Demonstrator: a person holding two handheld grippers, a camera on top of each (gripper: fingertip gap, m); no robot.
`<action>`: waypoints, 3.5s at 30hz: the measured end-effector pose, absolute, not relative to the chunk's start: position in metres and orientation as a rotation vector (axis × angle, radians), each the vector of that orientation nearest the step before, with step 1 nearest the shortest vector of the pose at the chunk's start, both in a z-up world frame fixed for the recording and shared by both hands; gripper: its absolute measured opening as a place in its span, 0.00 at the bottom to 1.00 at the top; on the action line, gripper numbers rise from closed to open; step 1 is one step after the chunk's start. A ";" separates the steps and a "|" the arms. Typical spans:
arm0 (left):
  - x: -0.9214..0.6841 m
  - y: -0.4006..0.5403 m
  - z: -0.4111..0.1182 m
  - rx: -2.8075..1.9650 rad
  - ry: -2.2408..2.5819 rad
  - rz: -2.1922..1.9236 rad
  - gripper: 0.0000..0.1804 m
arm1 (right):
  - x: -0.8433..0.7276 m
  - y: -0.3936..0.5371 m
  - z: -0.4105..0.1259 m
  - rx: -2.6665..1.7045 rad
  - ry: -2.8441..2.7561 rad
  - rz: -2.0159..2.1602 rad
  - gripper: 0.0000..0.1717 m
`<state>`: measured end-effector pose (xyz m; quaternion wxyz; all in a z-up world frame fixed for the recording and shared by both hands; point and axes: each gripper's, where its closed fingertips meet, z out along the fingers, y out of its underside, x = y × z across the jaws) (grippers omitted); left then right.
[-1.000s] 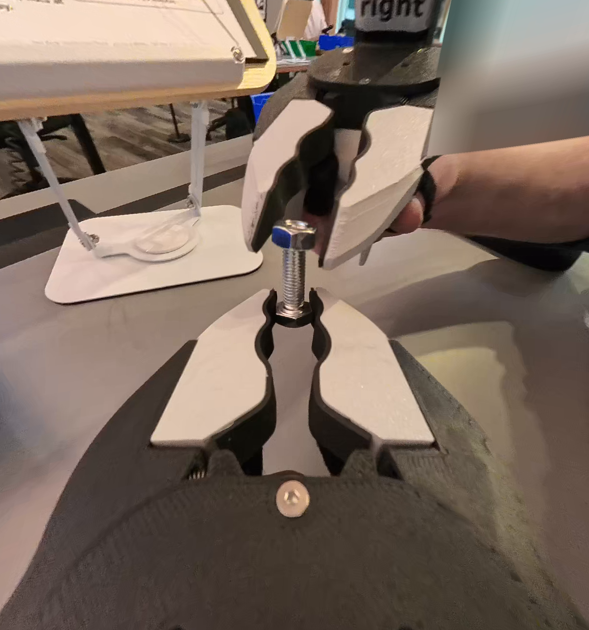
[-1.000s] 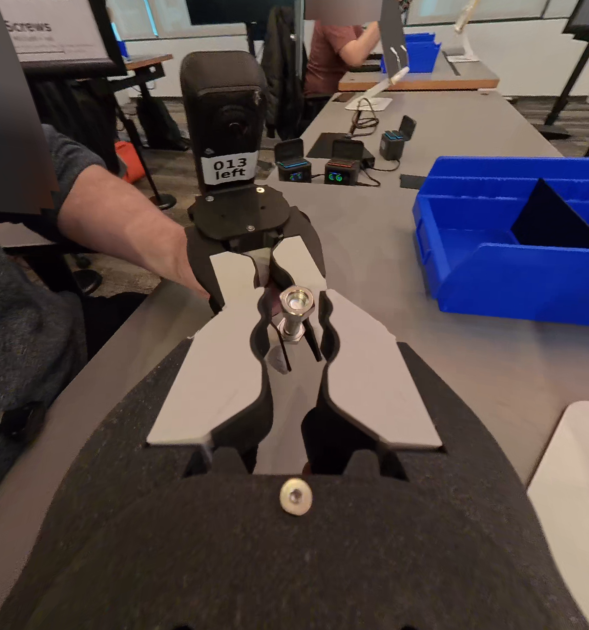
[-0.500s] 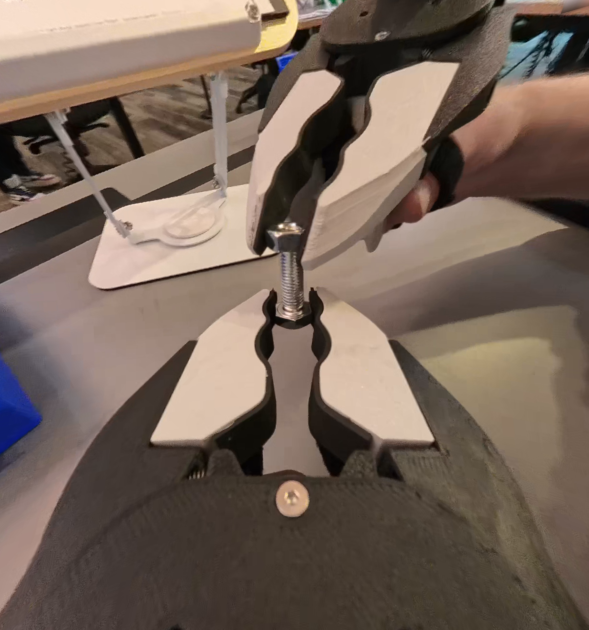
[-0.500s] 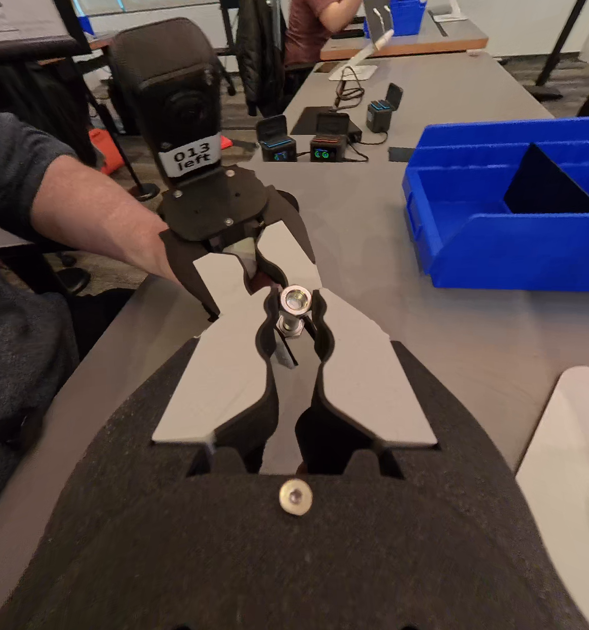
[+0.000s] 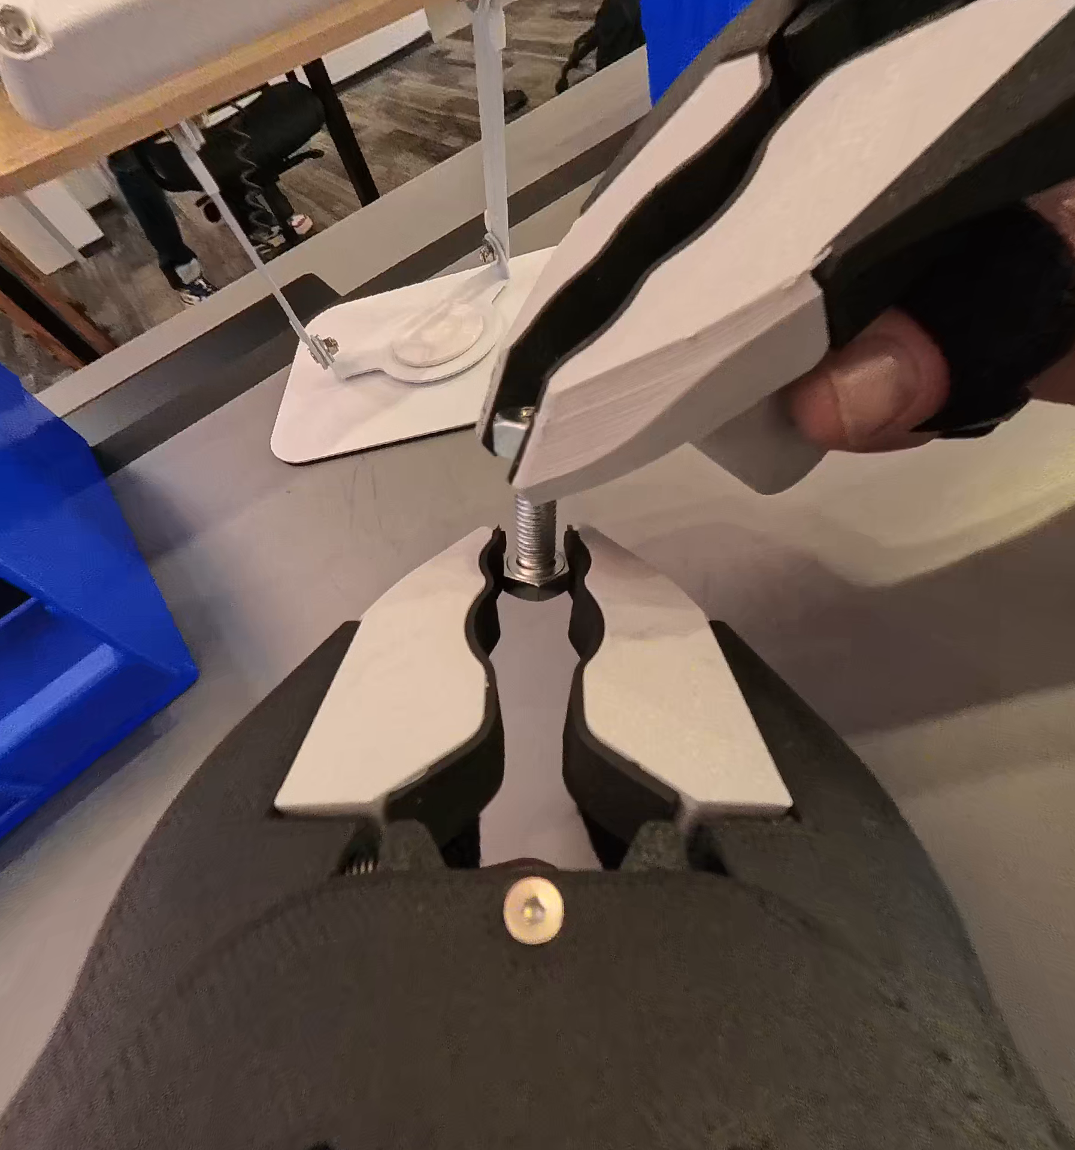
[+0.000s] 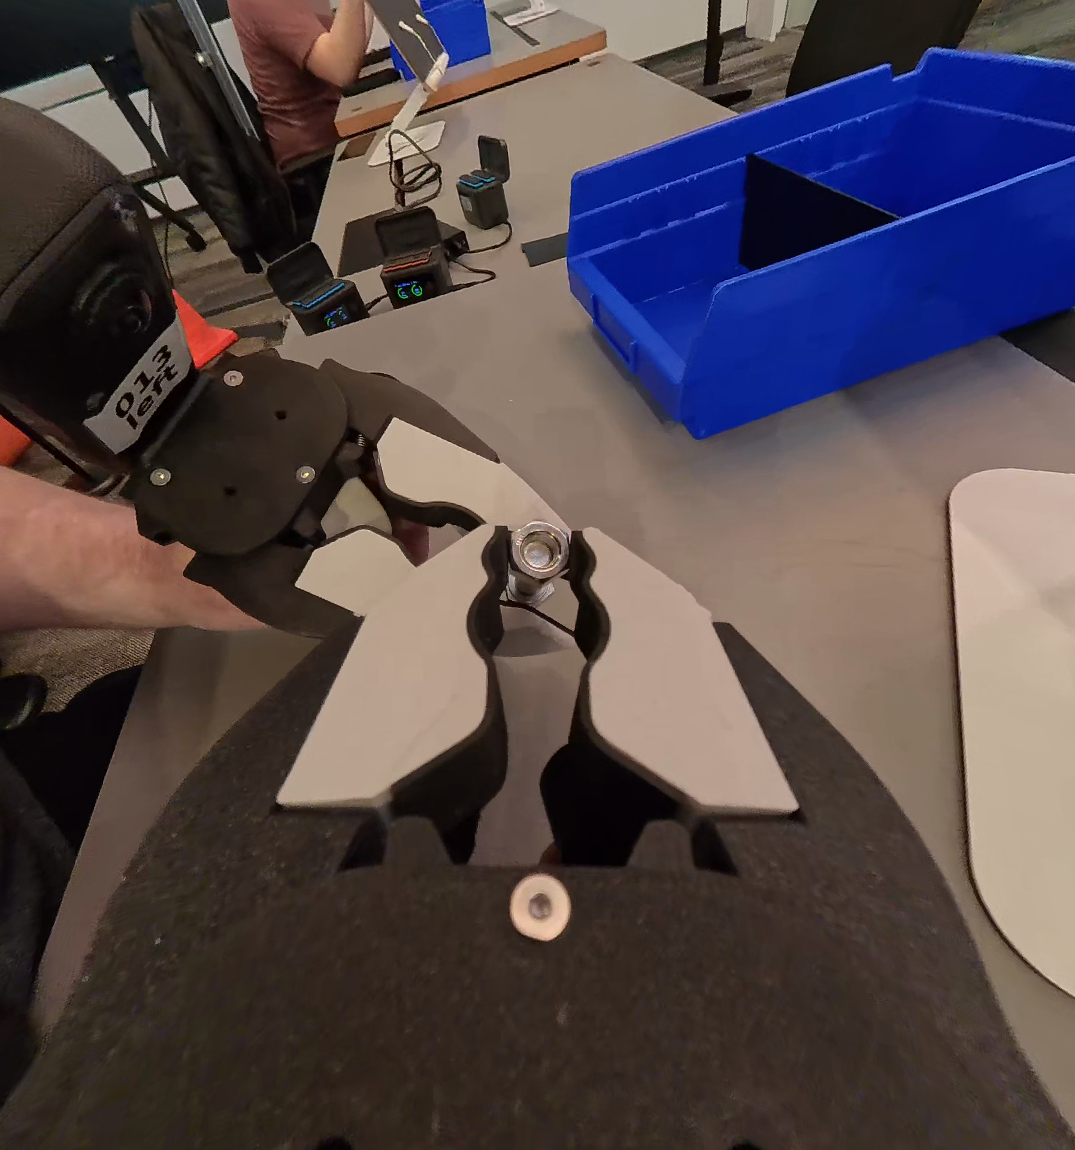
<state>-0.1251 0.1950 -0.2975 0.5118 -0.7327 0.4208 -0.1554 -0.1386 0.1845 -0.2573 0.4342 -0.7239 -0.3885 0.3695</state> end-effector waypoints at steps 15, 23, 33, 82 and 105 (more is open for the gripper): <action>-0.108 0.175 -0.273 -1.640 0.987 -0.773 0.10 | -0.130 0.167 -0.221 -1.477 -1.282 1.121 0.22; -0.101 0.161 -0.262 -1.577 1.038 -0.897 0.10 | -0.132 0.158 -0.218 -1.378 -1.393 1.205 0.15; -0.105 0.167 -0.268 -1.617 1.034 -0.826 0.10 | -0.136 0.159 -0.224 -1.404 -1.431 1.120 0.10; -0.105 0.164 -0.282 -1.615 1.195 -0.686 0.10 | -0.118 0.156 -0.235 -1.223 -2.186 0.618 0.15; -0.126 0.195 -0.300 -1.753 1.082 -0.323 0.10 | -0.130 0.177 -0.253 -1.778 -1.654 0.744 0.09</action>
